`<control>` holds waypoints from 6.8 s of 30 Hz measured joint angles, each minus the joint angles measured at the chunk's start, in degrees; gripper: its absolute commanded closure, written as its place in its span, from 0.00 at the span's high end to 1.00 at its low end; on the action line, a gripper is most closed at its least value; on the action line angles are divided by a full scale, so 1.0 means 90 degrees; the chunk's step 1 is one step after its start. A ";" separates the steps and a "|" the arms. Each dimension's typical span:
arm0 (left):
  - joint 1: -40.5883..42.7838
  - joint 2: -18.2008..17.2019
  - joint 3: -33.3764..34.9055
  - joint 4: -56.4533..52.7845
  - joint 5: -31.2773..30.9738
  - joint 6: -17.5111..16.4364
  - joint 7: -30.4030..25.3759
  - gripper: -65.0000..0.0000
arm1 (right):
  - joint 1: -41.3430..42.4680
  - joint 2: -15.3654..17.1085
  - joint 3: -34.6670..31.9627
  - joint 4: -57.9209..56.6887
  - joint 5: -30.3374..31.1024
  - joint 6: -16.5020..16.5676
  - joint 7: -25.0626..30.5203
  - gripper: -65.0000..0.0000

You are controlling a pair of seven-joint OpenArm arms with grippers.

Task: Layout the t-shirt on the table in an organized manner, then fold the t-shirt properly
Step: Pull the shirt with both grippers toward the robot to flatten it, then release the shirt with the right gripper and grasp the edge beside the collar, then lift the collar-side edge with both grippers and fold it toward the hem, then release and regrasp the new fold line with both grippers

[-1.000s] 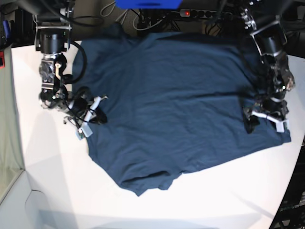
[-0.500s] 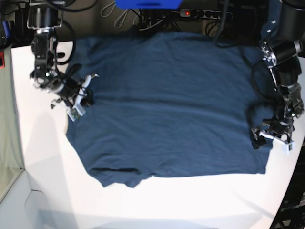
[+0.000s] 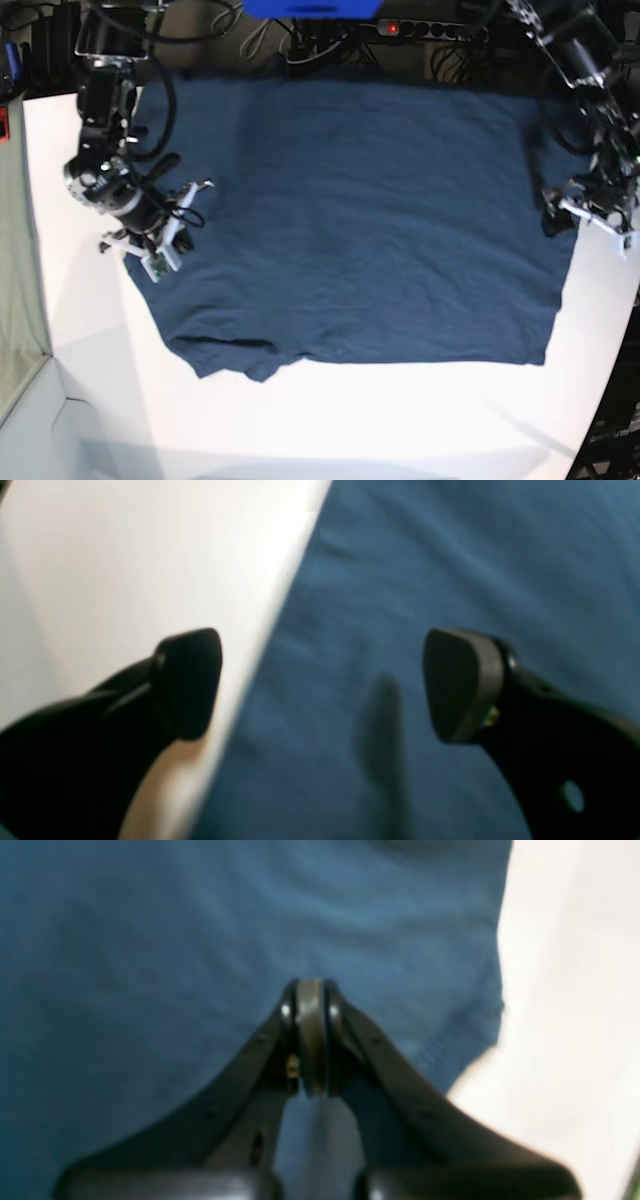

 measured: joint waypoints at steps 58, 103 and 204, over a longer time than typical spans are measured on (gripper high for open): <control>-0.1848 -0.0809 0.1307 -0.2295 0.0027 0.0971 -0.0748 0.47 | 0.2011 0.0367 0.0073 -0.2550 -0.0049 -0.0002 0.0296 0.46; 0.1090 -0.0493 0.0435 -0.1285 -0.0160 0.1064 -0.2669 0.02 | -0.2368 -0.0709 0.0301 0.2397 -0.0027 0.0022 -0.0879 0.48; -0.1270 -0.0219 -0.0151 -0.1066 0.0041 0.0959 -0.0321 0.74 | 0.1231 -0.0338 0.0918 -0.0624 -0.0005 0.0027 -0.1064 0.61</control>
